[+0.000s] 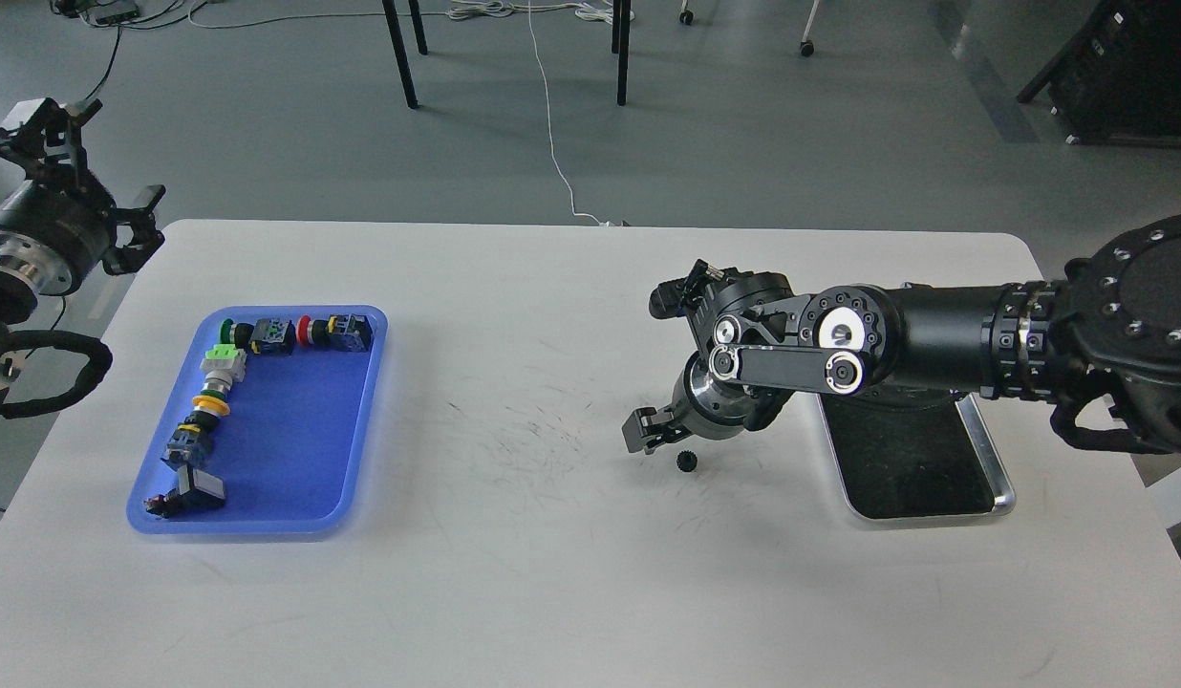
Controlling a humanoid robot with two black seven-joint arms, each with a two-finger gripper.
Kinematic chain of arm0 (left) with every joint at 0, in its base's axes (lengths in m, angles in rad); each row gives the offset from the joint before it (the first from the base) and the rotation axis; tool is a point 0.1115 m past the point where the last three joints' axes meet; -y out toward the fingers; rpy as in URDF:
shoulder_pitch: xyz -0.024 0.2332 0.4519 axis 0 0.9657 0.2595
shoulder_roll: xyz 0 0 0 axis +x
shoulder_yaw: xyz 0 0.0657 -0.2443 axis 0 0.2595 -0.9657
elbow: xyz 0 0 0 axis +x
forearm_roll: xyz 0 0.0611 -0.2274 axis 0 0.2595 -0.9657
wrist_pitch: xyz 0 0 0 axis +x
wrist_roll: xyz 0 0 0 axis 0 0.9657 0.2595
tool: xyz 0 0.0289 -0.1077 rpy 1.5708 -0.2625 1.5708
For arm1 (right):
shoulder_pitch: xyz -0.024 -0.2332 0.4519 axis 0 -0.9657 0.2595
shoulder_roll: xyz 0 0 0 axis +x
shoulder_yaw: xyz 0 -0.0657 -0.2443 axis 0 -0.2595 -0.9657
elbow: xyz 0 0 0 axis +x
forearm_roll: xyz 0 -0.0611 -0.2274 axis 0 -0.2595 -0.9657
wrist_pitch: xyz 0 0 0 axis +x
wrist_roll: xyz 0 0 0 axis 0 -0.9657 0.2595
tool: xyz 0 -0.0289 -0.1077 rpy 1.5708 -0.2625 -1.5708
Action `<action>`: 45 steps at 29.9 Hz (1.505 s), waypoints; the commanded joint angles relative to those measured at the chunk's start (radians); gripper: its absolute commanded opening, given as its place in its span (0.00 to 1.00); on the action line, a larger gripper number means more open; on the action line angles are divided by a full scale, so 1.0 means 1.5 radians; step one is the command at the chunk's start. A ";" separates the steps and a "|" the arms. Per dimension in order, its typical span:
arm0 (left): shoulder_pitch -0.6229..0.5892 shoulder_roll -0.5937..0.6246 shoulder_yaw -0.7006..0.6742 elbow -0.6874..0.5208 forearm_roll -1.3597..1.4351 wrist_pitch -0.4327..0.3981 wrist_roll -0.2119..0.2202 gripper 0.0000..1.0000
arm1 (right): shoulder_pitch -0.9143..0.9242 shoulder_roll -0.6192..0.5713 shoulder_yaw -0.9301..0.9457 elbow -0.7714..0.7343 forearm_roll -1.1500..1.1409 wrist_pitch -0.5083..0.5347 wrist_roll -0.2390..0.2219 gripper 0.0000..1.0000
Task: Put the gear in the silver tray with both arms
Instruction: 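Reach the right gripper to the gear on the table and grasp it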
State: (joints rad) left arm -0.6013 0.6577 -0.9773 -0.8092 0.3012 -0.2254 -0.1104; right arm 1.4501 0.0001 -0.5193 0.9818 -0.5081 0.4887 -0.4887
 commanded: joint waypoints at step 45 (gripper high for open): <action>0.000 0.011 -0.002 0.002 -0.001 0.001 0.000 0.98 | -0.020 0.000 0.003 0.001 0.001 0.000 0.000 0.11</action>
State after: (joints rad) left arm -0.6013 0.6750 -0.9803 -0.8084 0.2977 -0.2241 -0.1105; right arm 1.4132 -0.0007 -0.5187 0.9844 -0.5085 0.4886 -0.4890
